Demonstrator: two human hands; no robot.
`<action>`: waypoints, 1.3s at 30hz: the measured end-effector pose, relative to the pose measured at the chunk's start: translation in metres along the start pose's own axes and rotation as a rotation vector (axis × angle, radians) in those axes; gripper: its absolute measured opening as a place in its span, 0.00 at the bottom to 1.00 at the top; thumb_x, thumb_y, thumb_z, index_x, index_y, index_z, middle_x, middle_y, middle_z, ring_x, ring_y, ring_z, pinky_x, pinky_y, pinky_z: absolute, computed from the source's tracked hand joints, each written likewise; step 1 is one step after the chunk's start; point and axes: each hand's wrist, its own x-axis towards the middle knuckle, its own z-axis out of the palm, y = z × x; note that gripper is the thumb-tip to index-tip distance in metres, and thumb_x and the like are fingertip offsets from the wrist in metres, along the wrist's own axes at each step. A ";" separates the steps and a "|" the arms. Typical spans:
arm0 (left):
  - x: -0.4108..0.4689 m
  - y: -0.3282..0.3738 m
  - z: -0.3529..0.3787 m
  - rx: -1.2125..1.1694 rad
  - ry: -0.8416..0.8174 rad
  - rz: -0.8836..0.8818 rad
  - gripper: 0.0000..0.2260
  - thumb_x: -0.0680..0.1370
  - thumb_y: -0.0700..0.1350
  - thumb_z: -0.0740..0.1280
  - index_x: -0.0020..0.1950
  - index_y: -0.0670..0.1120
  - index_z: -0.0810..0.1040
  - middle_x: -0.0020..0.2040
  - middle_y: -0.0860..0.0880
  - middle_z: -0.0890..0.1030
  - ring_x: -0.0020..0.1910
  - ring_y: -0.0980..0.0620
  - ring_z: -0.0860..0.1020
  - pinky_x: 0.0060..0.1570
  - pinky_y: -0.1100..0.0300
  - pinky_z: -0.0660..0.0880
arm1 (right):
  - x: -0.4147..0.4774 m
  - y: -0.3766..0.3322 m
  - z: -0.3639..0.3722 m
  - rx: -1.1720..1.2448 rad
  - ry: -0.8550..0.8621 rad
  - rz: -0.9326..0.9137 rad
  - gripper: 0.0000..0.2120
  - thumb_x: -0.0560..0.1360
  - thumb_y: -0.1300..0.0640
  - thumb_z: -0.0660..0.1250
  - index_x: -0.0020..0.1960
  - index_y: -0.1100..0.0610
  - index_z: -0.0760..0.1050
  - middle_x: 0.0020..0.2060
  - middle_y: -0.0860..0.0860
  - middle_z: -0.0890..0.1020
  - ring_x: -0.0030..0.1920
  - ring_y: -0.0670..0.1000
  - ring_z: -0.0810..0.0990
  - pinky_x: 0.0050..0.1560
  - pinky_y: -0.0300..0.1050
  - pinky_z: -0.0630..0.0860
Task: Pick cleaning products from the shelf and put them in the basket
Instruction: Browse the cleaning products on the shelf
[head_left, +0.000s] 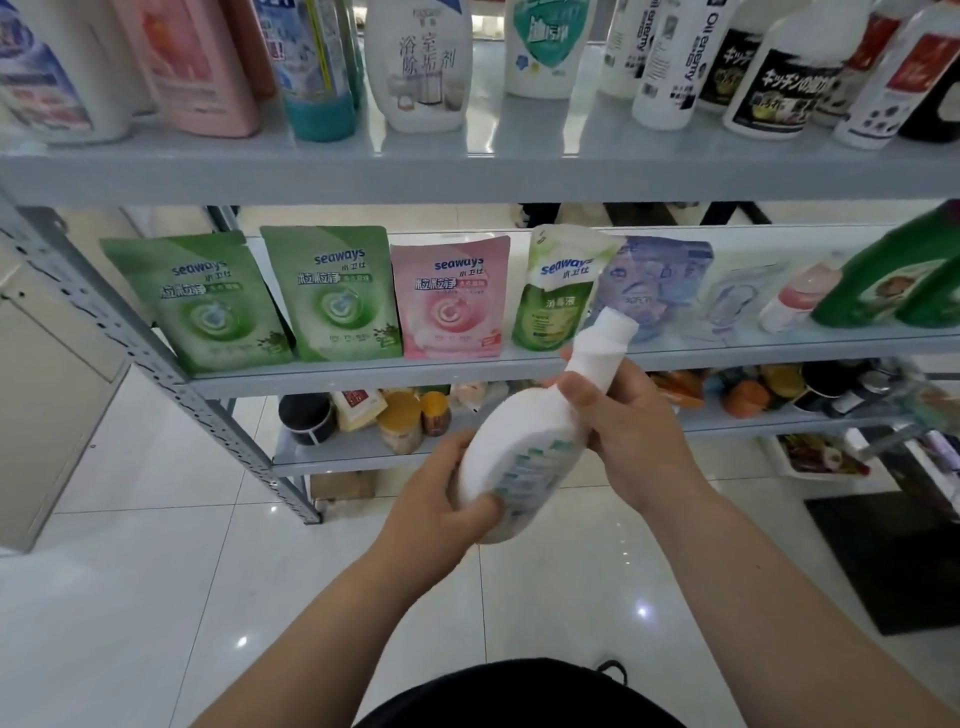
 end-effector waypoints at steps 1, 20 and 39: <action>0.001 0.003 0.004 -0.047 0.036 -0.032 0.19 0.68 0.55 0.66 0.57 0.72 0.72 0.52 0.68 0.80 0.51 0.69 0.78 0.39 0.73 0.75 | 0.001 -0.002 -0.002 0.010 -0.004 0.023 0.23 0.60 0.35 0.81 0.53 0.37 0.84 0.50 0.47 0.87 0.52 0.51 0.85 0.50 0.59 0.83; 0.047 0.046 0.102 -0.592 -0.017 -0.527 0.22 0.84 0.63 0.55 0.61 0.51 0.83 0.55 0.46 0.87 0.53 0.43 0.86 0.46 0.46 0.84 | 0.036 0.000 -0.084 -0.099 -0.163 0.136 0.23 0.57 0.39 0.81 0.51 0.35 0.81 0.50 0.48 0.87 0.48 0.53 0.88 0.46 0.54 0.85; 0.064 0.060 0.170 -0.762 0.098 -0.694 0.24 0.81 0.68 0.57 0.56 0.50 0.80 0.43 0.46 0.85 0.37 0.46 0.82 0.37 0.57 0.74 | 0.045 -0.005 -0.139 -0.148 -0.327 0.165 0.22 0.64 0.34 0.71 0.58 0.34 0.79 0.53 0.40 0.84 0.55 0.45 0.84 0.58 0.53 0.82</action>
